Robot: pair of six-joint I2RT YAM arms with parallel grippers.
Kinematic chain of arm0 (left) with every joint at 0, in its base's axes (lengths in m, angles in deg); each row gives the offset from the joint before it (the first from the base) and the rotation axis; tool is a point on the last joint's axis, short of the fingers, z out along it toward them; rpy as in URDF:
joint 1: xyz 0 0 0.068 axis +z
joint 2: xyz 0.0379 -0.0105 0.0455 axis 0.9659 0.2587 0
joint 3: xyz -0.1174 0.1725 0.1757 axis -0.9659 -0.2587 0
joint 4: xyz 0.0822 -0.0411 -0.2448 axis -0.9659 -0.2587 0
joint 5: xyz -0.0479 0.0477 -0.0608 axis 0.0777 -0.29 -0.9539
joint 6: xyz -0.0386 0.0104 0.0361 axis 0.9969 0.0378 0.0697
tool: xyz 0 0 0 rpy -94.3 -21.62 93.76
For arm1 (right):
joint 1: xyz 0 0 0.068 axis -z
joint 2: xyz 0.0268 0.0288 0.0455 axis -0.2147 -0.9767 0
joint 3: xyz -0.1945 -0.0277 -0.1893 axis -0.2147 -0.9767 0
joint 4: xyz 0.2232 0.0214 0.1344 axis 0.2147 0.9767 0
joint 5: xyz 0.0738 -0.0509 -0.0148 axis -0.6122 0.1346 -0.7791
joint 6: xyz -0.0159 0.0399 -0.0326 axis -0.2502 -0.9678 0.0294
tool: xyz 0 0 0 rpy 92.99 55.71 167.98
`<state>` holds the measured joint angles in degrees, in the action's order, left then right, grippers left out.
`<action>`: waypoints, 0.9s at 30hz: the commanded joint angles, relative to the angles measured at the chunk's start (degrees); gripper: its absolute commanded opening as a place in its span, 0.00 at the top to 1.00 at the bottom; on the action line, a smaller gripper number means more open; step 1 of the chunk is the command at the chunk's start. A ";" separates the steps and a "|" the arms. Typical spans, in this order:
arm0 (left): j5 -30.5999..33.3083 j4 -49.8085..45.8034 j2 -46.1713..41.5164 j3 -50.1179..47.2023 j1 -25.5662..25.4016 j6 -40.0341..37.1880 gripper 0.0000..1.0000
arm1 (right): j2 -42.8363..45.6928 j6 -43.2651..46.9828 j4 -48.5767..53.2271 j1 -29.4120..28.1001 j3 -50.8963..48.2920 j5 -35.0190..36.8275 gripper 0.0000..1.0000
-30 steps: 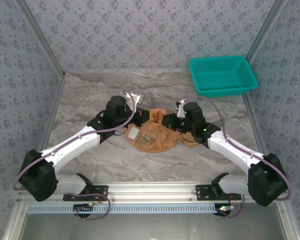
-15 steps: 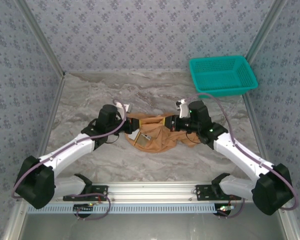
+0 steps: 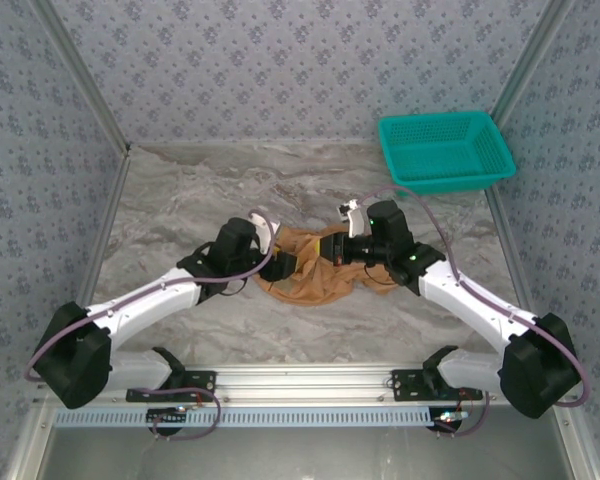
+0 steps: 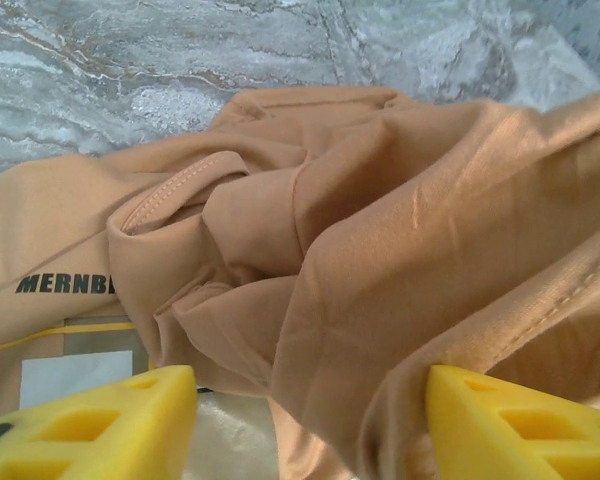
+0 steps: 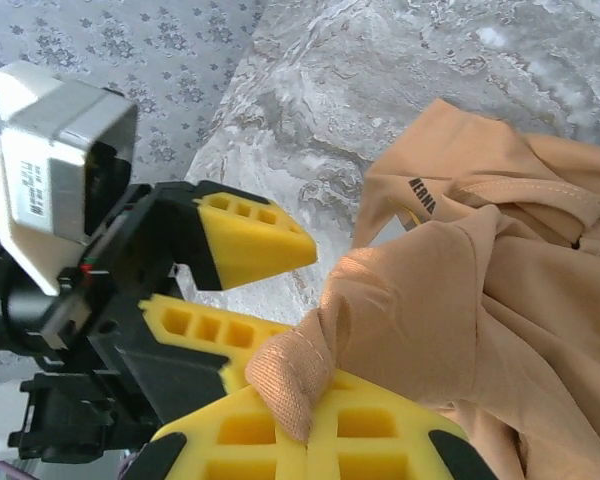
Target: Fold the inside-out t-shirt
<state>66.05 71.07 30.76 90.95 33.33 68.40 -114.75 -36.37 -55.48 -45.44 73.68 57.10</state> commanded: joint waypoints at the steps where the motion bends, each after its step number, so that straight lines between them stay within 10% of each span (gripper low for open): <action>1: 1.61 -0.74 0.89 2.86 -1.12 -4.18 0.35 | -0.70 1.35 -1.03 -0.43 2.27 -1.60 1.00; 17: -1.26 1.08 3.08 4.54 -4.48 -4.91 0.36 | -1.36 3.36 4.61 -0.33 4.51 1.61 1.00; 21: 5.14 3.20 5.36 5.25 -4.09 -2.57 0.57 | -1.19 3.09 5.30 -0.29 4.26 1.83 1.00; 27: -26.00 16.88 2.28 2.51 -1.30 2.02 0.98 | 0.38 7.13 16.12 -0.44 5.99 20.89 1.00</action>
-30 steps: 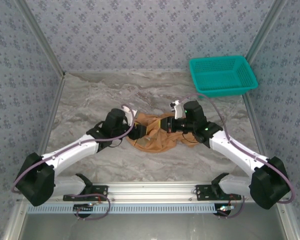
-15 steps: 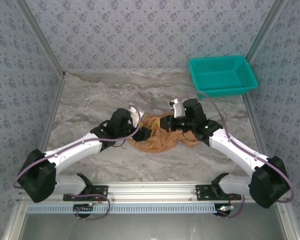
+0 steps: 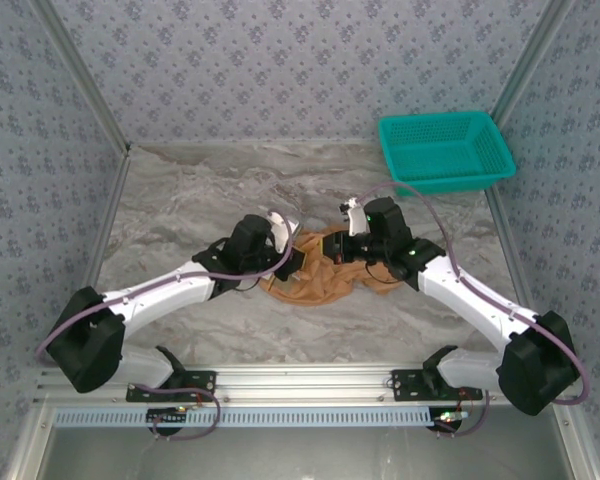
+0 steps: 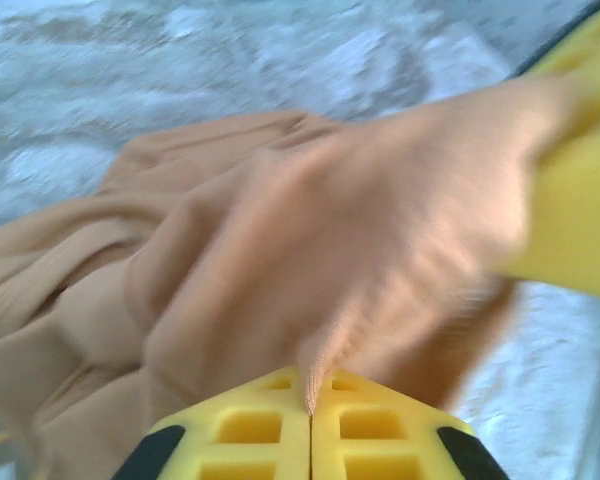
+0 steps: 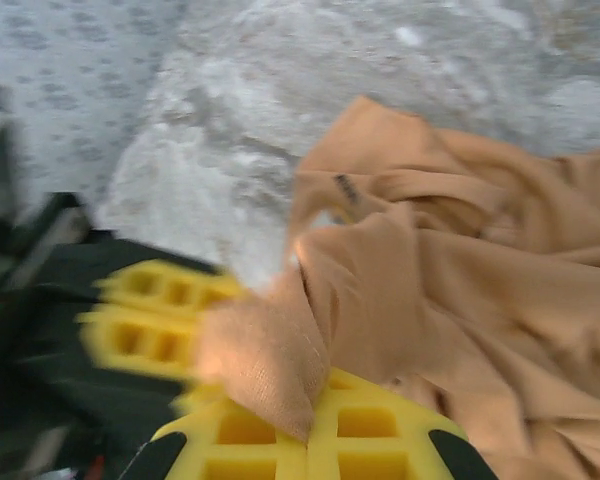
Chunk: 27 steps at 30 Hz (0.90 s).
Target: Fold the inside-out t-shirt
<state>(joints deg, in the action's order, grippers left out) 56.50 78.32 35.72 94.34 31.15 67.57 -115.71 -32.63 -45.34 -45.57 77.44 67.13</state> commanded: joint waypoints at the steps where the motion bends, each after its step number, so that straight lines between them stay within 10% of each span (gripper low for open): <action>1: -21.66 12.00 -3.30 -0.95 1.12 4.51 0.99 | 1.60 3.68 6.10 -0.24 2.12 12.33 1.00; 6: -35.17 15.67 -5.81 -0.01 1.53 7.14 1.00 | 2.57 7.61 4.73 -0.19 0.57 9.76 1.00; 13: -33.45 8.66 -3.90 2.51 4.58 3.42 0.95 | 5.72 11.88 -2.79 1.46 -3.83 -8.77 1.00; 27: 3.67 -5.65 -2.53 3.05 8.50 3.84 0.58 | 7.91 4.58 -23.02 1.47 -10.95 -16.38 1.00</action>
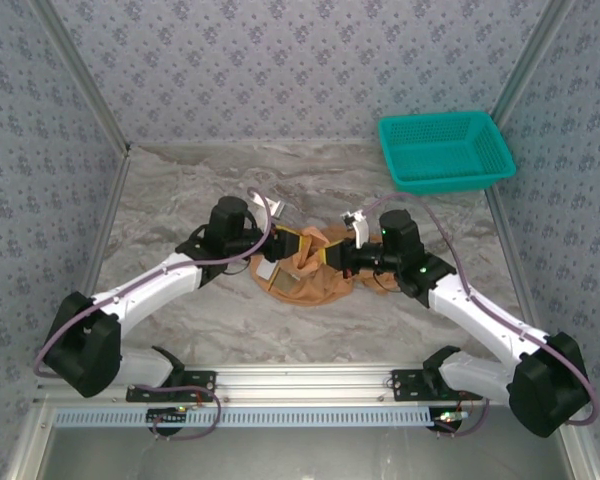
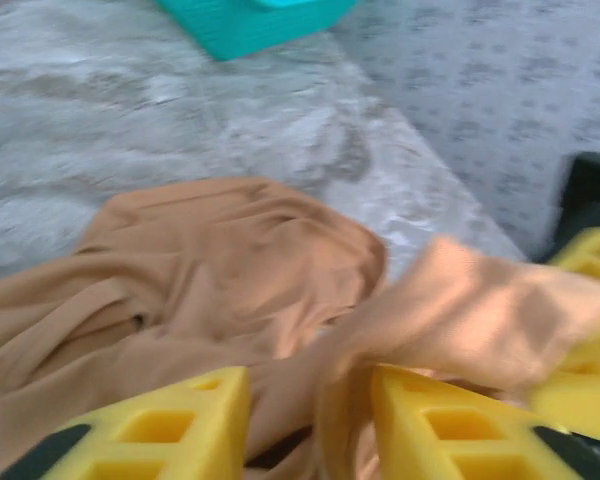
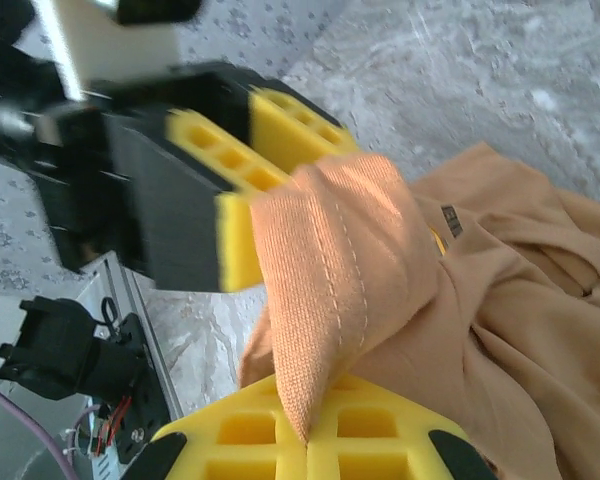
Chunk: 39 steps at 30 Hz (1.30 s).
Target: Fold the inside-out t-shirt
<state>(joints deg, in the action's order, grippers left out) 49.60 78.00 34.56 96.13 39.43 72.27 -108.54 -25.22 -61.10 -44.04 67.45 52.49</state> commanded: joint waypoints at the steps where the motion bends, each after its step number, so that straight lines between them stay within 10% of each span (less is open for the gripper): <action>1: 12.27 -6.05 -2.00 0.73 0.22 -0.84 0.56 | 0.48 -3.71 -8.50 -0.40 -1.22 -1.18 1.00; 9: 15.16 -10.05 -8.91 -2.39 -1.45 1.05 0.36 | -2.41 -6.06 -10.32 -4.15 -0.10 7.11 1.00; 19: 14.82 -13.42 -5.10 -1.51 -3.80 0.92 0.38 | -3.32 -8.12 -12.96 -5.03 -0.08 10.09 1.00; 29: -8.51 8.05 -3.75 -3.18 -1.15 6.65 0.96 | -0.51 -3.64 -2.61 -4.04 -0.55 15.58 1.00; 39: -23.99 20.97 -11.39 -7.14 -0.92 8.71 1.00 | -2.80 2.08 11.07 -3.25 4.86 25.10 1.00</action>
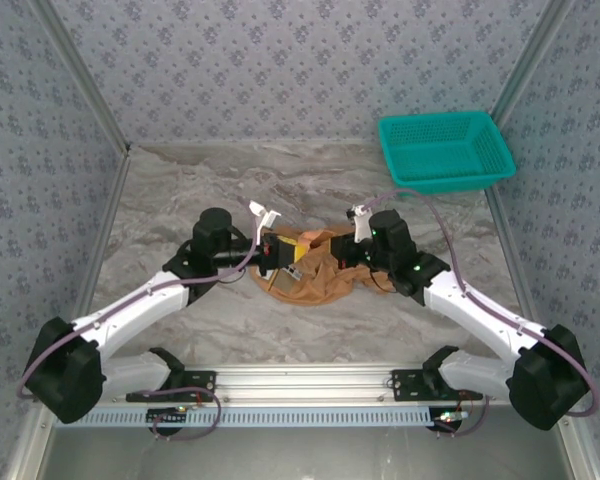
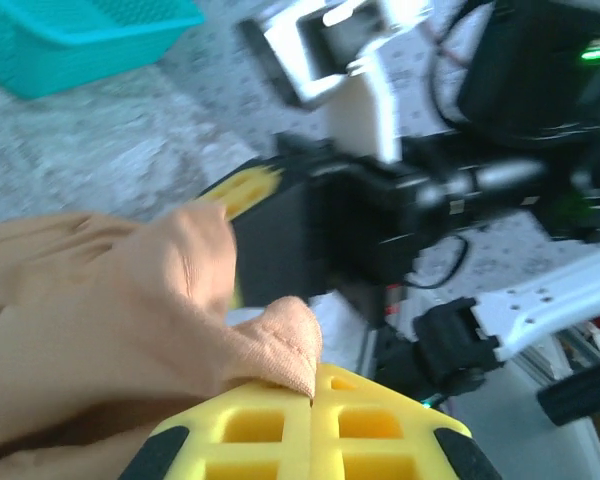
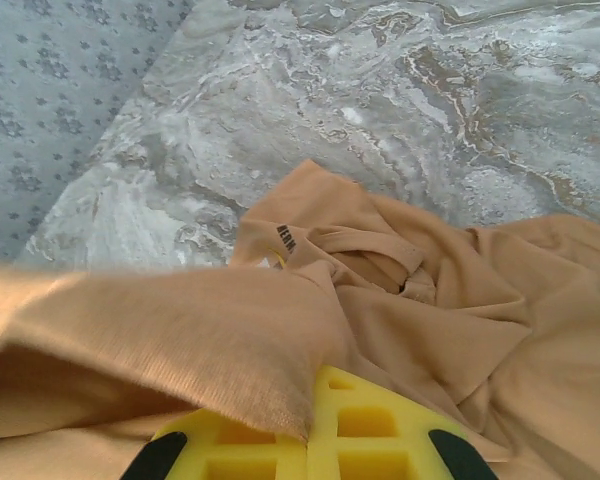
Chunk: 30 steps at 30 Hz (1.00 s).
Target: Fold the inside-out t-shirt
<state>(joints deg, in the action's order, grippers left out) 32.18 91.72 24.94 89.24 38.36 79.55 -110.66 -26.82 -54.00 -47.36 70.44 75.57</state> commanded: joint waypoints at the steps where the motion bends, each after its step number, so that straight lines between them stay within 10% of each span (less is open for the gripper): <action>1: -6.60 7.71 -1.68 -0.07 0.15 1.78 1.00 | -0.70 4.08 3.99 0.08 1.82 0.41 0.99; 10: -4.93 8.70 0.76 1.41 0.29 5.44 1.00 | 3.49 13.08 10.26 0.58 3.76 -5.89 0.81; 15: -5.75 9.28 1.00 1.06 0.42 6.29 1.00 | 3.83 10.70 4.46 2.51 1.30 -10.75 1.00; 30: -8.15 18.18 14.78 2.29 2.13 15.55 0.87 | 1.54 1.00 -21.10 3.32 -6.00 -20.78 1.00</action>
<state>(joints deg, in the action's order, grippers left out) 26.82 104.03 37.92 89.57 40.20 91.70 -108.41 -23.25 -68.86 -44.24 65.07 56.40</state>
